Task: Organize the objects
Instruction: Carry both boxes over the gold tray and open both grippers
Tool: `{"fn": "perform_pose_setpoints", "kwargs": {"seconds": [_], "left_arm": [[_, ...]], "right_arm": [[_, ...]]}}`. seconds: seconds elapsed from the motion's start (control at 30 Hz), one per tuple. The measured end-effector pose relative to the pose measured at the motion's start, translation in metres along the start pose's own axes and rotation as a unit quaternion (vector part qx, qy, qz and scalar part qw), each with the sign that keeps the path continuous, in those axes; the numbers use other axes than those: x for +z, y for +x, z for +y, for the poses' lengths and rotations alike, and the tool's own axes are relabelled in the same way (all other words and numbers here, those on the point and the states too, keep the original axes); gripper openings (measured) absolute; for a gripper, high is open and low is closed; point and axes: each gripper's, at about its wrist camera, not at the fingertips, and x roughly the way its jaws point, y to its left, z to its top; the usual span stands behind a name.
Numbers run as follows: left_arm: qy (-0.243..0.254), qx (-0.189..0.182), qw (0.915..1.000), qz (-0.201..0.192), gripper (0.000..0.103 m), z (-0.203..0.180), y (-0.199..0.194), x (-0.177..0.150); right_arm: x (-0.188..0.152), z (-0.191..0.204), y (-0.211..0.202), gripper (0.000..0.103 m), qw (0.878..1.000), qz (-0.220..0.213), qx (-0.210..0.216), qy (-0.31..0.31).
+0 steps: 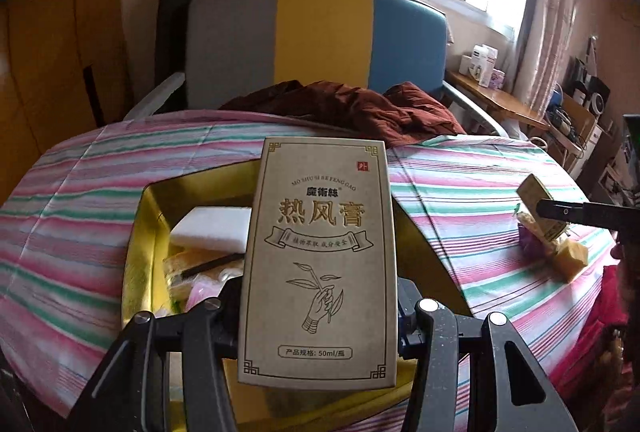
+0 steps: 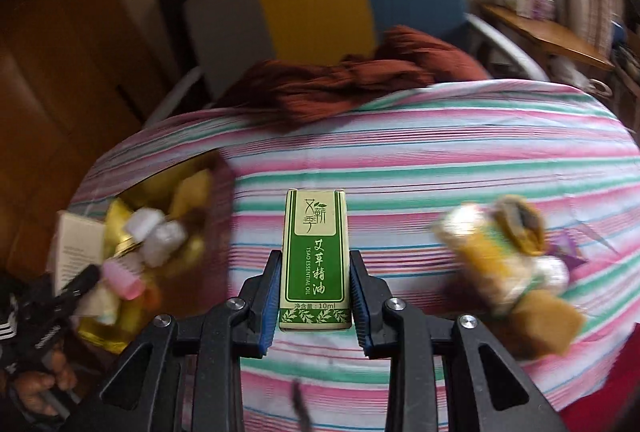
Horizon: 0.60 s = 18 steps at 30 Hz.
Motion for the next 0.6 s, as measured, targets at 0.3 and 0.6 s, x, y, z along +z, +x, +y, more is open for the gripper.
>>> {"fn": "perform_pose_setpoints", "kwargs": {"seconds": [0.3, 0.6], "left_arm": [[-0.033, 0.016, 0.9993, 0.006, 0.053, 0.043, -0.012, -0.021], [-0.059, 0.023, 0.9978, 0.022, 0.066, 0.065, -0.009, -0.042]], "right_arm": [[-0.019, 0.099, 0.044, 0.030, 0.994, 0.039, 0.087, -0.055], [-0.046, 0.146, 0.080, 0.045, 0.984, 0.086, 0.135, -0.073]]}}
